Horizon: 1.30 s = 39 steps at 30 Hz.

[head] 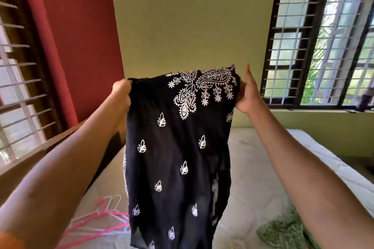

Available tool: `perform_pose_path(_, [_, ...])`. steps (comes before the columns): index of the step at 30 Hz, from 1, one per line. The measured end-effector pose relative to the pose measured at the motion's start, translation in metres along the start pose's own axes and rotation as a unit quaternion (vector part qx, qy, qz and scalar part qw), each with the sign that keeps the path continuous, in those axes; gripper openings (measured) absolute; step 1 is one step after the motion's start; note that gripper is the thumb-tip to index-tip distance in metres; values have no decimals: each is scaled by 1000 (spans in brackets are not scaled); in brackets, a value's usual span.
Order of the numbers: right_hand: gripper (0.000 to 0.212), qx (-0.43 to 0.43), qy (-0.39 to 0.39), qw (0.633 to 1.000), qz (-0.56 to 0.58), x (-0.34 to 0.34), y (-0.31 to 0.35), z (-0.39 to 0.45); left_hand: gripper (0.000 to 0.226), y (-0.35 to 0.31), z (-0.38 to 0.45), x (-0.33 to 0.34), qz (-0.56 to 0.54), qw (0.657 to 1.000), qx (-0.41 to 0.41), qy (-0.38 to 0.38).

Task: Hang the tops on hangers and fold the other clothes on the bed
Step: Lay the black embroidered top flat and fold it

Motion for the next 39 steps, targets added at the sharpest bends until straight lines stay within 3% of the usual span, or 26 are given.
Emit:
perform_pose_path(2, [68,43,-6,996,-84,4,-24,6,33,14,3,-5,-39,998,-48,0])
perform_pose_path(4, [46,73,48,976,-201,6,-39,1,33,33,1,4,64,989,-95,93])
perform_pose_path(5, [36,70,40,972,-220,-1,-36,2,29,41,-1,6,116,979,-106,132])
perform_pose_path(6, [43,46,8,980,-192,-11,-25,7,25,42,0,6,131,974,-106,150])
perform_pose_path(7, [65,4,-31,991,-134,-26,-13,13,25,36,0,5,97,982,-78,144])
perform_pose_path(9, [96,-52,-44,998,11,-41,-7,15,28,23,14,-7,-32,993,-33,106])
perform_pose_path(11, [86,-20,4,999,-26,-28,-18,6,21,19,16,-7,-48,987,-30,153])
perform_pose_path(14, [63,25,-9,983,-180,-19,-37,12,32,26,15,2,150,969,2,194])
perform_pose_path(16, [53,-26,-57,988,-142,-25,-21,16,29,30,17,3,246,952,19,179])
perform_pose_path(19, [46,-57,-143,987,-51,-48,-7,20,27,25,33,-11,340,935,55,89])
perform_pose_path(22, [50,-16,-126,975,-181,-49,-14,23,49,33,48,-21,495,865,18,78])
perform_pose_path(25, [32,18,-132,951,-280,-56,-28,28,51,41,50,-31,565,820,-25,91])
perform_pose_path(27, [14,53,-92,926,-362,-57,-36,29,48,35,53,-37,593,803,6,58])
perform_pose_path(31, [16,161,108,870,-452,-55,-54,23,44,41,67,-41,659,747,29,84])
perform_pose_path(32, [22,187,155,860,-449,-56,-59,23,39,49,69,-38,660,742,20,113])
perform_pose_path(35, [33,235,230,818,-472,-60,-70,26,15,70,69,-36,584,792,-14,176])
perform_pose_path(37, [32,244,217,789,-520,-66,-82,40,19,90,74,-33,550,805,-11,223])
perform_pose_path(39, [26,225,135,772,-578,-74,-87,56,24,102,87,-33,546,809,51,211])
Point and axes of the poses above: each hand's wrist, its own z-axis towards the middle knuckle, its own x-axis out of the palm, y = z × x, the point moved 8 cm from there along z, towards the middle knuckle, and after that the axes turned 9 degrees about -z, right-handed, at the moved point
